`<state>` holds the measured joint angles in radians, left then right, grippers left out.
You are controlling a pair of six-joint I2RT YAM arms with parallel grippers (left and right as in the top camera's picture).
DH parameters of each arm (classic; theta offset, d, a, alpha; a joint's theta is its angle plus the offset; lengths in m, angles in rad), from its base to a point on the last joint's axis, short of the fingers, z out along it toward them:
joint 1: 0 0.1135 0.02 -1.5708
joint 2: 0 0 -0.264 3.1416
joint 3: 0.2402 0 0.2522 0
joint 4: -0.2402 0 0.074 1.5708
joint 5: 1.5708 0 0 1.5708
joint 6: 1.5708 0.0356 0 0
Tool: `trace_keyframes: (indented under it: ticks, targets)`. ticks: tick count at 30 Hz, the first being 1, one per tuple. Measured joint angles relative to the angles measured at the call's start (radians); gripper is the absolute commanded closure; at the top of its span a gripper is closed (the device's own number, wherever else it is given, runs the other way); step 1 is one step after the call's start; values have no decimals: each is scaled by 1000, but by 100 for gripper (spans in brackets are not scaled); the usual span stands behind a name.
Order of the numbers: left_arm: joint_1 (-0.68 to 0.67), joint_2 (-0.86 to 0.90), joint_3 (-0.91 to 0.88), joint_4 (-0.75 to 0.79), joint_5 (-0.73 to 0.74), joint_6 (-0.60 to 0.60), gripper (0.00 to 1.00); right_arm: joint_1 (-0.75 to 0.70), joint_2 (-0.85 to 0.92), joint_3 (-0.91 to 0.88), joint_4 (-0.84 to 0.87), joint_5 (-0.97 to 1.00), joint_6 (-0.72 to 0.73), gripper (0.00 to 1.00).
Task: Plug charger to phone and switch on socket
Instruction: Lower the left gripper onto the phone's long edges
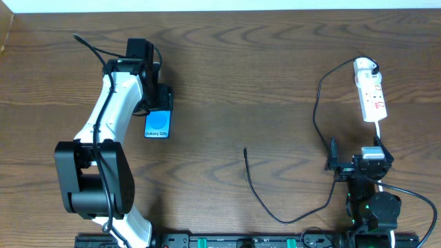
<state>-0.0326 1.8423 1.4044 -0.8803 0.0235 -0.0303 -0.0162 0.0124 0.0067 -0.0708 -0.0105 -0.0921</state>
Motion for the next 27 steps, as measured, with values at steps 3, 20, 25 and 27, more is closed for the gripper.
trace_keyframes:
  ticks: [3, 20, 25, 27]
  targets:
    - [0, 0, -16, 12, 0, 5, 30, 0, 0, 0, 0, 0, 0, 1]
    - [0, 15, -24, 34, 0, 5, 5, 0, 0, 0, 0, 0, 0, 1]
    - [0, 81, -24, 53, 0, 4, 5, 0, 0, 0, 0, 0, 0, 1]
    - [0, 111, -24, 65, 0, 4, 5, 0, 0, 0, 0, 0, 0, 1]
